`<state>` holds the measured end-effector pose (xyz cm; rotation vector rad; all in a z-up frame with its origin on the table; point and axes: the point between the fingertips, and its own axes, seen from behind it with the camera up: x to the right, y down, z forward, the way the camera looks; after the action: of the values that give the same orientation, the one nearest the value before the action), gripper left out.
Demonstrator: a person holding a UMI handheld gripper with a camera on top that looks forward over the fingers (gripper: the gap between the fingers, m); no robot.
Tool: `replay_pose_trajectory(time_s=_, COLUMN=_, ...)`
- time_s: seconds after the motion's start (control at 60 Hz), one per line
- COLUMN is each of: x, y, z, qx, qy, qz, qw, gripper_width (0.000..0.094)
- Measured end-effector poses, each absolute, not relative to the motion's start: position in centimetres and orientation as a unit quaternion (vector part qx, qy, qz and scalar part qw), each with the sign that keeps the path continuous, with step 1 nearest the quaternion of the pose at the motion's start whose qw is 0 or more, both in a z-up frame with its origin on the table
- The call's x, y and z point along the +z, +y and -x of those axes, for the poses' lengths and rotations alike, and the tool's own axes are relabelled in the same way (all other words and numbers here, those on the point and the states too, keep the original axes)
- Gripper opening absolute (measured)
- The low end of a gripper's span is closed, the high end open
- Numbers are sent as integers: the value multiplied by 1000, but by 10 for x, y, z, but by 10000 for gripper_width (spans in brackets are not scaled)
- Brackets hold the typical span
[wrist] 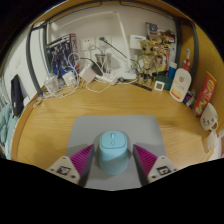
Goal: Arrange mouse
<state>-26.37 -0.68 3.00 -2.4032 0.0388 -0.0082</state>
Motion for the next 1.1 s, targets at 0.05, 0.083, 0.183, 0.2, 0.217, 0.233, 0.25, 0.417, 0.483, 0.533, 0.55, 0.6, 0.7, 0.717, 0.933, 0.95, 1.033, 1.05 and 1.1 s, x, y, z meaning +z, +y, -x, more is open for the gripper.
replay_pose_trajectory(time_s=0.05, x=42, y=-8, z=263, qx=1, qy=20, qz=931, qw=364, gripper_width=872)
replay_pose_trajectory(time_s=0.083, x=55, y=-11, z=259, qx=1, qy=20, qz=929, qw=370, gripper_width=868)
replay_pose_trajectory(time_s=0.183, x=105, y=-17, z=244, qx=0, qy=19, qz=918, qw=395, gripper_width=866)
replay_pose_trajectory(time_s=0.2, x=111, y=-15, z=241, qx=-1, qy=21, qz=915, qw=402, gripper_width=869)
replay_pose_trajectory(time_s=0.217, x=122, y=-19, z=237, qx=2, qy=21, qz=914, qw=405, gripper_width=870)
replay_pose_trajectory(time_s=0.233, x=131, y=-21, z=233, qx=4, qy=21, qz=912, qw=409, gripper_width=868)
replay_pose_trajectory(time_s=0.25, x=140, y=-24, z=230, qx=6, qy=21, qz=911, qw=412, gripper_width=865)
replay_pose_trajectory(time_s=0.417, x=216, y=-51, z=170, qx=-3, qy=30, qz=898, qw=440, gripper_width=864)
replay_pose_trajectory(time_s=0.483, x=235, y=-65, z=140, qx=-14, qy=31, qz=897, qw=441, gripper_width=865)
replay_pose_trajectory(time_s=0.533, x=245, y=-75, z=118, qx=-22, qy=35, qz=896, qw=442, gripper_width=866)
replay_pose_trajectory(time_s=0.55, x=249, y=-79, z=110, qx=-23, qy=36, qz=896, qw=442, gripper_width=862)
replay_pose_trajectory(time_s=0.6, x=257, y=-90, z=91, qx=-25, qy=40, qz=897, qw=440, gripper_width=855)
replay_pose_trajectory(time_s=0.7, x=266, y=-108, z=59, qx=-23, qy=45, qz=898, qw=437, gripper_width=854)
replay_pose_trajectory(time_s=0.717, x=267, y=-111, z=54, qx=-23, qy=45, qz=898, qw=437, gripper_width=853)
replay_pose_trajectory(time_s=0.933, x=277, y=-132, z=24, qx=-28, qy=33, qz=899, qw=436, gripper_width=852)
replay_pose_trajectory(time_s=0.95, x=277, y=-133, z=23, qx=-26, qy=33, qz=899, qw=436, gripper_width=853)
replay_pose_trajectory(time_s=1.033, x=275, y=-138, z=21, qx=-20, qy=32, qz=899, qw=435, gripper_width=851)
replay_pose_trajectory(time_s=1.05, x=274, y=-138, z=19, qx=-20, qy=31, qz=900, qw=435, gripper_width=854)
replay_pose_trajectory(time_s=1.1, x=272, y=-139, z=18, qx=-20, qy=29, qz=900, qw=435, gripper_width=858)
